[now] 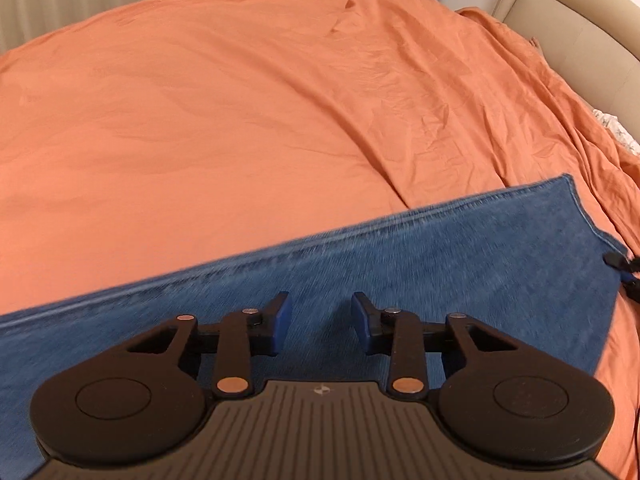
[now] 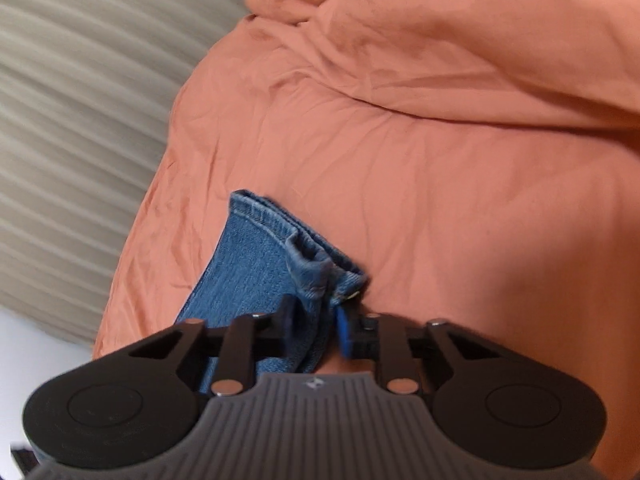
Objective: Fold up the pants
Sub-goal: 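Carry the hem up and toward the waistband with the right gripper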
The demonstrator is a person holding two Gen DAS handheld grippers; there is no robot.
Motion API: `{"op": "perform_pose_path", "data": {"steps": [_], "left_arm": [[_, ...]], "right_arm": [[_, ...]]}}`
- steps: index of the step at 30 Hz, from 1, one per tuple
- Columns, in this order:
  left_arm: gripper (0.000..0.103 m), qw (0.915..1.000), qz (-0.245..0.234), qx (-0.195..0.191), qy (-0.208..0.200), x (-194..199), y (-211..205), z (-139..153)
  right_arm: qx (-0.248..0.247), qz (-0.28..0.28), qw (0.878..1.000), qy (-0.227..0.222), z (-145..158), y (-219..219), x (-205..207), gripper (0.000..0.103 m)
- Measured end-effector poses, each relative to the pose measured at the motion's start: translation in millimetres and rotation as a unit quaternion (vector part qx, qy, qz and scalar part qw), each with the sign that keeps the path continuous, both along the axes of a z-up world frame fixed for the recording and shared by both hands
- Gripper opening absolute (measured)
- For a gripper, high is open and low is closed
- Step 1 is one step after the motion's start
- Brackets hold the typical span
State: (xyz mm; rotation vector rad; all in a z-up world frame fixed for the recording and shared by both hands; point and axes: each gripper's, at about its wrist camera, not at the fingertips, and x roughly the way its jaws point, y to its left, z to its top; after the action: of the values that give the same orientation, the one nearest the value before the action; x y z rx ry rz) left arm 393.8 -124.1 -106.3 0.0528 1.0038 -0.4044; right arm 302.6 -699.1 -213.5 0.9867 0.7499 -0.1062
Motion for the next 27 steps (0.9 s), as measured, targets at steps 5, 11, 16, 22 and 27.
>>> {"op": "perform_pose_path", "data": {"steps": [5, 11, 16, 22, 27], "left_arm": [[0.037, 0.9998, -0.004, 0.02, -0.007, 26, -21, -14], [0.034, 0.9994, 0.014, 0.031, -0.002, 41, -32, -15], [0.03, 0.999, -0.006, 0.03, -0.033, 13, -32, 15], [0.02, 0.9925, -0.094, 0.077, -0.009, -48, -45, 19], [0.019, 0.9866, -0.14, 0.082, 0.02, -86, -49, 2]], "right_arm": [[-0.044, 0.041, 0.998, -0.011, 2, 3, 2, 0.009], [-0.045, 0.043, 0.998, -0.013, -3, 1, 6, 0.007], [-0.052, 0.043, 0.998, -0.001, 2, 2, 6, 0.006], [-0.054, 0.036, 0.998, 0.013, 8, 4, 10, 0.006], [-0.069, 0.035, 0.997, 0.021, 12, 8, 12, 0.006]]}}
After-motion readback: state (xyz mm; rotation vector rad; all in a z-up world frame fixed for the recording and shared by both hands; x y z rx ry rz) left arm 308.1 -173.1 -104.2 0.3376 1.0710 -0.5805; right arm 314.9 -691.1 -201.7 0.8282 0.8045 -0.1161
